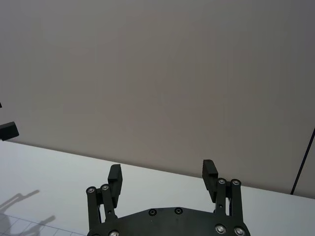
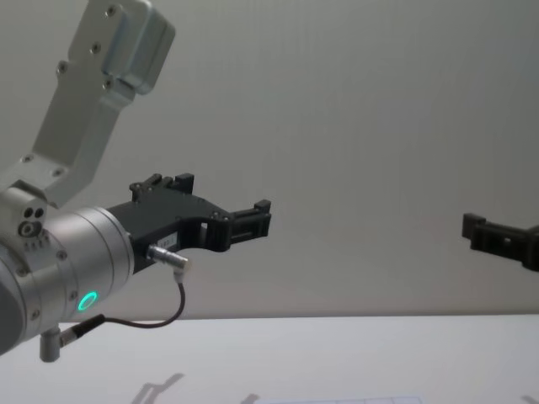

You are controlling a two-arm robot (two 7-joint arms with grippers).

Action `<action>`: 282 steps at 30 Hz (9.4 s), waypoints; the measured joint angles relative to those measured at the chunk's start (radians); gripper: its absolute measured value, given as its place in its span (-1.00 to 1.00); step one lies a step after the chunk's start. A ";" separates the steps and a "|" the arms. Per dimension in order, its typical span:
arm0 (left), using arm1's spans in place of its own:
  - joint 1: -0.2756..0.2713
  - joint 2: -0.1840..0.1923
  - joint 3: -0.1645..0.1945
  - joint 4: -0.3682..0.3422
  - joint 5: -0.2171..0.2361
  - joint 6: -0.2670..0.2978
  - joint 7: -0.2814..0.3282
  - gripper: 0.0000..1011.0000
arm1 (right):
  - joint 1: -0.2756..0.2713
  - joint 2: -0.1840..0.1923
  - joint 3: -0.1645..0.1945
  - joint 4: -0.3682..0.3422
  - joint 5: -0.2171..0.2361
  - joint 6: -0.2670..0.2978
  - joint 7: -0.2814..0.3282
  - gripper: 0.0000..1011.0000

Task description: Use the one hand to pick up the stamp and affix it onto the A4 paper.

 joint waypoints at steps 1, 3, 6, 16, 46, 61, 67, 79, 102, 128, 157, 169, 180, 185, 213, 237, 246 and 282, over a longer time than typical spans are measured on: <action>0.000 0.000 0.000 0.000 0.000 0.000 0.000 0.98 | 0.001 -0.002 -0.001 0.000 -0.001 -0.004 -0.002 0.98; 0.000 0.000 0.000 0.000 0.000 0.000 0.000 0.98 | 0.002 -0.003 -0.001 0.000 -0.001 -0.006 -0.003 0.98; 0.000 0.000 0.000 0.000 0.000 0.000 0.000 0.98 | 0.003 -0.004 -0.002 0.000 -0.002 -0.007 -0.003 0.98; 0.000 0.000 0.000 0.000 0.000 0.000 0.000 0.98 | 0.003 -0.004 -0.002 0.001 -0.002 -0.007 -0.003 0.98; 0.000 0.000 0.000 0.000 0.000 0.000 0.000 0.98 | 0.003 -0.004 -0.001 0.000 -0.002 -0.007 -0.002 0.98; 0.000 0.000 0.000 0.000 0.000 0.000 0.000 0.98 | 0.003 -0.004 -0.001 0.000 -0.002 -0.007 -0.002 0.98; 0.000 0.000 0.000 0.000 0.000 0.000 0.000 0.98 | 0.003 -0.004 -0.001 0.000 -0.002 -0.007 -0.003 0.98; 0.000 0.000 0.000 0.000 0.000 0.000 0.000 0.98 | -0.035 0.036 0.024 -0.022 0.034 -0.005 -0.002 0.98; 0.000 0.000 0.000 0.000 0.000 0.000 0.000 0.98 | -0.293 0.273 0.175 -0.082 0.233 0.035 0.076 0.98; 0.000 0.000 0.000 0.000 0.000 0.000 0.000 0.98 | -0.336 0.321 0.178 -0.066 0.166 0.103 0.165 0.98; 0.000 0.000 0.000 0.000 0.000 0.000 0.000 0.98 | -0.255 0.257 0.128 -0.017 0.089 0.188 0.171 0.69; 0.000 0.000 0.000 0.000 0.000 0.000 0.000 0.98 | -0.243 0.249 0.122 -0.009 0.081 0.199 0.174 -0.03; 0.000 0.000 0.000 0.000 0.000 0.000 0.000 0.98 | -0.240 0.246 0.120 -0.007 0.078 0.200 0.176 -0.57; 0.000 0.000 0.000 0.000 0.000 0.000 0.000 0.98 | -0.235 0.243 0.119 -0.007 0.075 0.183 0.183 -0.57; 0.000 0.000 0.000 0.000 0.000 0.000 0.000 0.98 | -0.132 0.184 0.070 -0.012 0.081 0.059 0.413 -0.57; 0.000 0.000 0.000 0.000 0.000 0.000 0.000 0.98 | -0.022 0.139 -0.013 0.172 -0.121 0.110 0.638 -0.57; 0.000 0.000 0.000 0.000 0.000 0.000 0.000 0.98 | -0.002 0.124 -0.032 0.203 -0.150 0.097 0.654 -0.57; 0.000 0.000 0.000 0.000 0.000 0.000 0.000 0.98 | -0.010 0.163 0.047 0.067 0.063 -0.032 0.382 -0.57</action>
